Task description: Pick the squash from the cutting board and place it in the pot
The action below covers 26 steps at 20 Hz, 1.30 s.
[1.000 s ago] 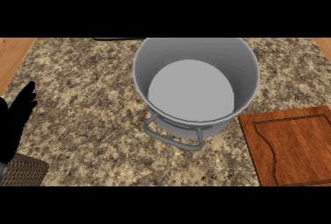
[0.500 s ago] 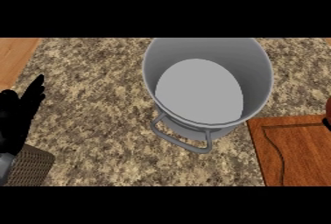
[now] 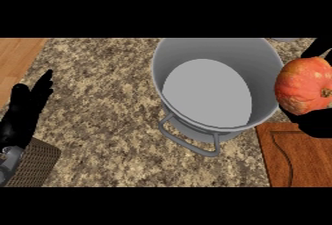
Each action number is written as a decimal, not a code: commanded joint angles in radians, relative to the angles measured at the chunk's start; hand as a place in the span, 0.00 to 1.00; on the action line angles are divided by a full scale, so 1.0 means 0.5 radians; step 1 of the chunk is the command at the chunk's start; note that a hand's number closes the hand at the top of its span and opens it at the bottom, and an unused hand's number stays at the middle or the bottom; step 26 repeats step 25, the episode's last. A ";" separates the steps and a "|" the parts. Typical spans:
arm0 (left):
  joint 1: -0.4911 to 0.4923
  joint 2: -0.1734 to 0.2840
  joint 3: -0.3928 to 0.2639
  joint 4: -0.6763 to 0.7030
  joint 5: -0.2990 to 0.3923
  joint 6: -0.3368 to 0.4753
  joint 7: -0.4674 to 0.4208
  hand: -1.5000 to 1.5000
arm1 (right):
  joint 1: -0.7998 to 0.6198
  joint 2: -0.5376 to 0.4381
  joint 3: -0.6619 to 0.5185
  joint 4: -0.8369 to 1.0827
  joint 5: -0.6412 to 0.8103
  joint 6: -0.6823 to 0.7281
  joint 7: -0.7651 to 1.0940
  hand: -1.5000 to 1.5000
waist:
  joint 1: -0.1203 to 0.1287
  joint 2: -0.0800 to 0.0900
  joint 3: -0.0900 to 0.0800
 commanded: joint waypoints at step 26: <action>0.311 -0.116 0.070 0.248 0.030 0.070 -0.194 0.50 | -0.138 0.993 -0.319 0.909 0.066 -0.966 -0.551 0.00 | -0.190 0.003 -0.075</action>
